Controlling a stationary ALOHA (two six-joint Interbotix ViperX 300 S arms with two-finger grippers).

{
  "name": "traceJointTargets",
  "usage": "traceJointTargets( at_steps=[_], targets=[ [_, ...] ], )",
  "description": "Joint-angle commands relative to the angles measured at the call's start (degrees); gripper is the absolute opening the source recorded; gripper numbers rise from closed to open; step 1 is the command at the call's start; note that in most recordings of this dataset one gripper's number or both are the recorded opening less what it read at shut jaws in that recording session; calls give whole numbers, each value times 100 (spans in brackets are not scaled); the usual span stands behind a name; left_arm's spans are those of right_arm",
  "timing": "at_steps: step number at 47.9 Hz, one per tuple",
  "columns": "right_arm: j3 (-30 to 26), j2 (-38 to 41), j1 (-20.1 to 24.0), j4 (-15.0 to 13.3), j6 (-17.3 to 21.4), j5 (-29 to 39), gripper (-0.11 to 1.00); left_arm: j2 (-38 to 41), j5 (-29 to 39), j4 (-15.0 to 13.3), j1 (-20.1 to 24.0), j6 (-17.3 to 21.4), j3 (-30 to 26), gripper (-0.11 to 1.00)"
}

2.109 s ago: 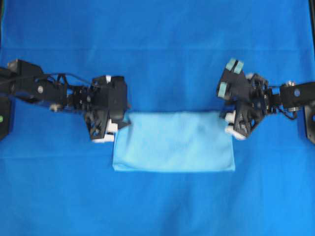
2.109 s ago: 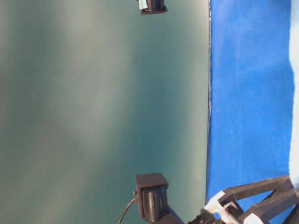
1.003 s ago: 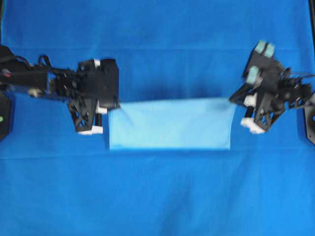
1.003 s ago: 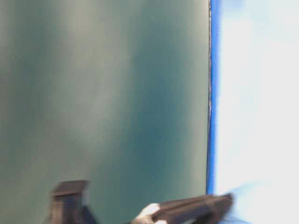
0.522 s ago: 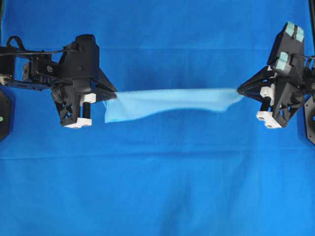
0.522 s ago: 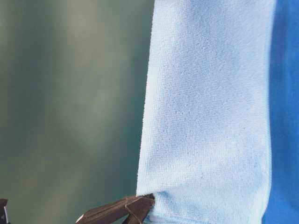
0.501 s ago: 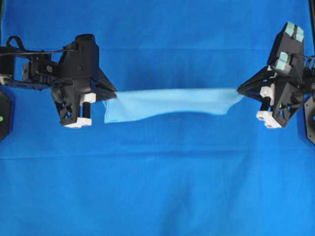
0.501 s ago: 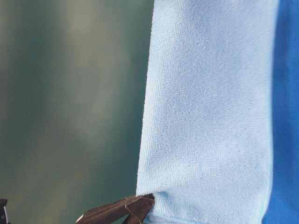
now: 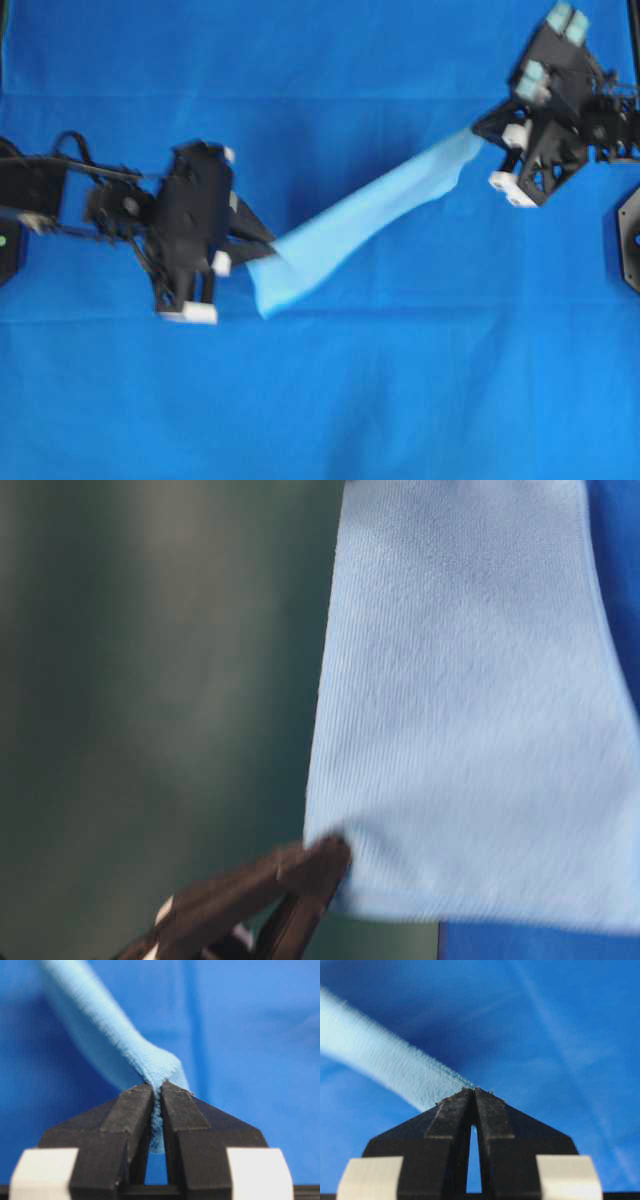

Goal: Fold the light blue towel.
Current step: 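Lift the strip and swing it vertical, left gripper low, right high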

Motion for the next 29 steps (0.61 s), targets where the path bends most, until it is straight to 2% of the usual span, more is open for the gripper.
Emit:
traceJointTargets(
  at_steps=[1, 13, 23, 29],
  targets=[
    [-246, 185, -272, -237, -18, -149, 3, 202, -369, -18, -272, 0, -290, 5],
    [-721, 800, -835, -729, -35, -729, 3, 1178, -896, -9, -615, 18, -1151, 5],
    [-1125, 1248, -1020, -817, -272, -1195, 3, 1784, -888, -18, -650, 53, -1925, 5],
    [-1327, 1459, -1020, -817, -396, -1301, 3, 1960, -905, -18, -650, 62, -2145, 5]
  ],
)
